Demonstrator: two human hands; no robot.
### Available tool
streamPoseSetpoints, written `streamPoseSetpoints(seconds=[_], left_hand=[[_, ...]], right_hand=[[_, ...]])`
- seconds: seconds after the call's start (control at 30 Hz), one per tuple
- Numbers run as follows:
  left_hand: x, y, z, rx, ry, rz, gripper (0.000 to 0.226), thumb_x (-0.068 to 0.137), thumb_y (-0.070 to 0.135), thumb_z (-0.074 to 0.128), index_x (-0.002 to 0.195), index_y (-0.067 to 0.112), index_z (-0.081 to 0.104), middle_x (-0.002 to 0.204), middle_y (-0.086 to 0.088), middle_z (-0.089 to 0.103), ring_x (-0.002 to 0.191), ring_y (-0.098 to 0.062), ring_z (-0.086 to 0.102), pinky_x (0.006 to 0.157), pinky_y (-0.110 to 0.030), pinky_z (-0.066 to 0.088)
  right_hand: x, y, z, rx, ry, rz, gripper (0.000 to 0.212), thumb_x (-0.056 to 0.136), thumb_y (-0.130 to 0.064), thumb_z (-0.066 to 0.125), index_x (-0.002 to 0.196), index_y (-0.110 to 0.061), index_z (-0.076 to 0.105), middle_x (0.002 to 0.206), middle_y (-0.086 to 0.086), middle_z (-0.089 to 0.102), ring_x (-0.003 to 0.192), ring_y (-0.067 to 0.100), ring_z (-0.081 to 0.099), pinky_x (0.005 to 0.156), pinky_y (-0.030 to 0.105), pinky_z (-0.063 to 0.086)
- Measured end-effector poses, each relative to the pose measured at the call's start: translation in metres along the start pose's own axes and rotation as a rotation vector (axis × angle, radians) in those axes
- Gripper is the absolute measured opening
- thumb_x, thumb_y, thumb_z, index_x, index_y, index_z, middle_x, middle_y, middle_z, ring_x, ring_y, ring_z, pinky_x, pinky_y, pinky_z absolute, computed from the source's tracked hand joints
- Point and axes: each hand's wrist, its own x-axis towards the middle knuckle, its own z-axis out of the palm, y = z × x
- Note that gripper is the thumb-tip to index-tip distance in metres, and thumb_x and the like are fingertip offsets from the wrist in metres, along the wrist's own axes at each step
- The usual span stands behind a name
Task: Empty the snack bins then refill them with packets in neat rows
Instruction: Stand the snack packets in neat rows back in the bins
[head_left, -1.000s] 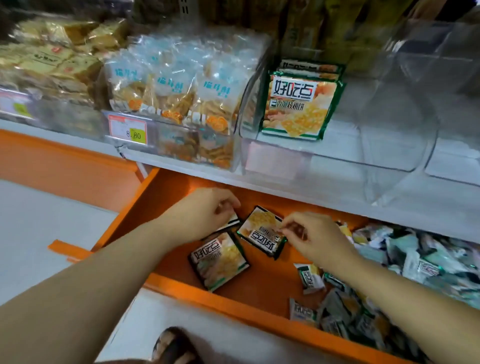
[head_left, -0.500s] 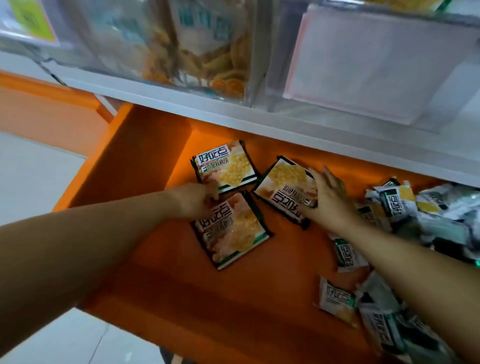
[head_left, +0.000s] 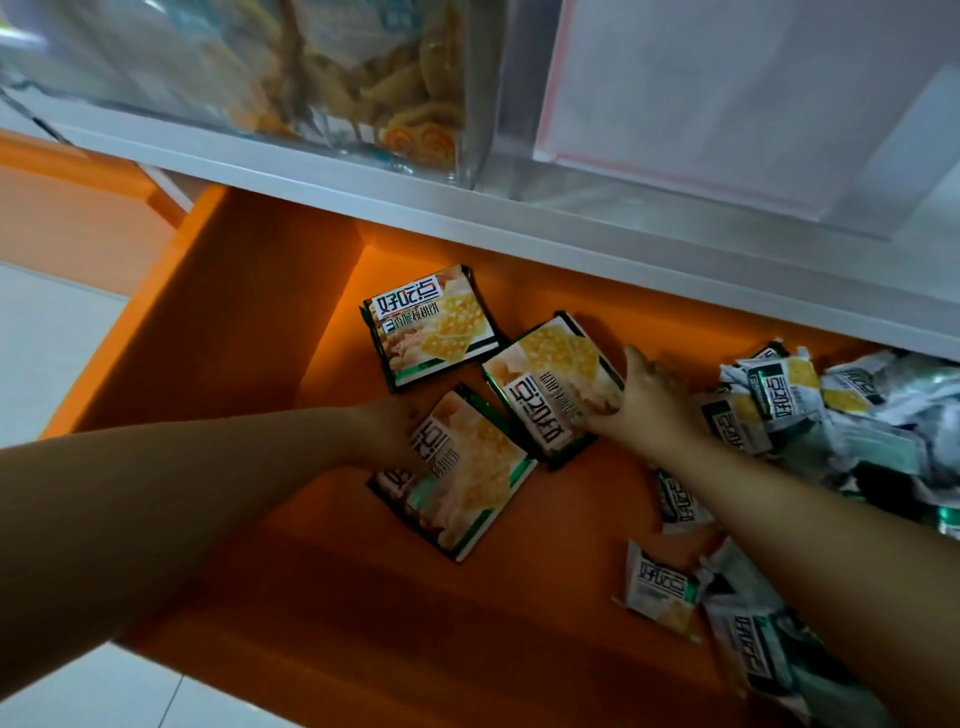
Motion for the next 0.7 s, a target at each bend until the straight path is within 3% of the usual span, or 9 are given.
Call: streamPoseSetpoints(seconds=[0.1, 0.17, 0.23, 0.33, 0.47, 0.57, 0.63, 0.7], left_hand=[[0.010, -0.005, 0.012, 0.046, -0.083, -0.042, 0.046, 0.093, 0.033, 0.061, 0.129, 0.006, 0.054, 0.118, -0.008, 0.060, 0.103, -0.022, 0.060, 0.085, -0.032, 0.048], [0.010, -0.005, 0.019, 0.019, -0.103, -0.050, 0.041, 0.095, 0.031, 0.058, 0.127, 0.006, 0.053, 0.111, -0.008, 0.057, 0.096, -0.021, 0.056, 0.078, -0.029, 0.045], [0.010, -0.006, 0.026, -0.028, -0.082, -0.032, 0.042, 0.095, 0.028, 0.058, 0.130, 0.007, 0.050, 0.121, -0.010, 0.057, 0.097, -0.022, 0.056, 0.075, -0.028, 0.045], [0.006, -0.008, 0.038, -0.182, -0.033, -0.023, 0.046, 0.092, 0.024, 0.063, 0.132, 0.008, 0.046, 0.129, -0.012, 0.054, 0.099, -0.022, 0.058, 0.076, -0.032, 0.051], [-0.001, -0.012, 0.056, -0.298, -0.036, -0.006, 0.049, 0.087, 0.018, 0.069, 0.128, 0.008, 0.043, 0.118, -0.005, 0.055, 0.093, -0.014, 0.053, 0.065, -0.022, 0.048], [-0.008, -0.004, 0.061, -0.377, -0.153, 0.061, 0.037, 0.089, 0.019, 0.067, 0.120, 0.011, 0.050, 0.103, 0.004, 0.057, 0.093, -0.011, 0.055, 0.076, -0.020, 0.047], [-0.011, 0.004, 0.061, -0.394, -0.192, 0.099, 0.027, 0.092, 0.022, 0.061, 0.116, 0.013, 0.053, 0.105, 0.004, 0.061, 0.100, -0.015, 0.059, 0.086, -0.029, 0.048], [-0.014, 0.008, 0.060, -0.427, -0.187, 0.111, 0.031, 0.093, 0.022, 0.059, 0.121, 0.011, 0.052, 0.113, 0.000, 0.063, 0.106, -0.019, 0.061, 0.092, -0.034, 0.051]], right_hand=[[-0.008, 0.006, 0.001, 0.077, -0.123, 0.033, 0.069, 0.061, -0.057, 0.081, 0.111, -0.016, 0.058, 0.111, 0.007, 0.065, 0.098, 0.025, 0.061, 0.079, 0.034, 0.051], [-0.014, 0.009, 0.003, 0.237, -0.124, 0.050, 0.055, 0.065, -0.049, 0.082, 0.100, -0.013, 0.060, 0.100, 0.005, 0.066, 0.084, 0.020, 0.062, 0.066, 0.030, 0.047], [-0.020, 0.009, 0.003, 0.385, -0.069, 0.044, 0.050, 0.072, -0.041, 0.079, 0.104, -0.008, 0.059, 0.103, 0.008, 0.065, 0.078, 0.016, 0.059, 0.059, 0.028, 0.042], [-0.026, 0.006, -0.004, 0.485, -0.133, 0.061, 0.068, 0.078, -0.034, 0.076, 0.133, -0.010, 0.046, 0.129, 0.008, 0.053, 0.101, 0.021, 0.055, 0.075, 0.031, 0.045], [-0.036, 0.006, -0.018, 0.517, -0.176, 0.045, 0.069, 0.080, -0.034, 0.073, 0.138, -0.018, 0.040, 0.136, 0.003, 0.047, 0.107, 0.017, 0.048, 0.076, 0.029, 0.040], [-0.046, 0.008, -0.027, 0.566, -0.116, 0.015, 0.071, 0.084, -0.037, 0.068, 0.144, -0.020, 0.035, 0.148, 0.005, 0.038, 0.127, 0.024, 0.043, 0.091, 0.030, 0.035], [-0.054, 0.011, -0.030, 0.574, -0.146, 0.021, 0.074, 0.086, -0.039, 0.066, 0.147, -0.017, 0.031, 0.152, 0.006, 0.034, 0.133, 0.025, 0.039, 0.100, 0.034, 0.033], [-0.064, 0.012, -0.031, 0.611, -0.205, 0.059, 0.084, 0.076, -0.051, 0.070, 0.145, -0.017, 0.037, 0.149, 0.006, 0.039, 0.132, 0.026, 0.041, 0.108, 0.041, 0.034]])
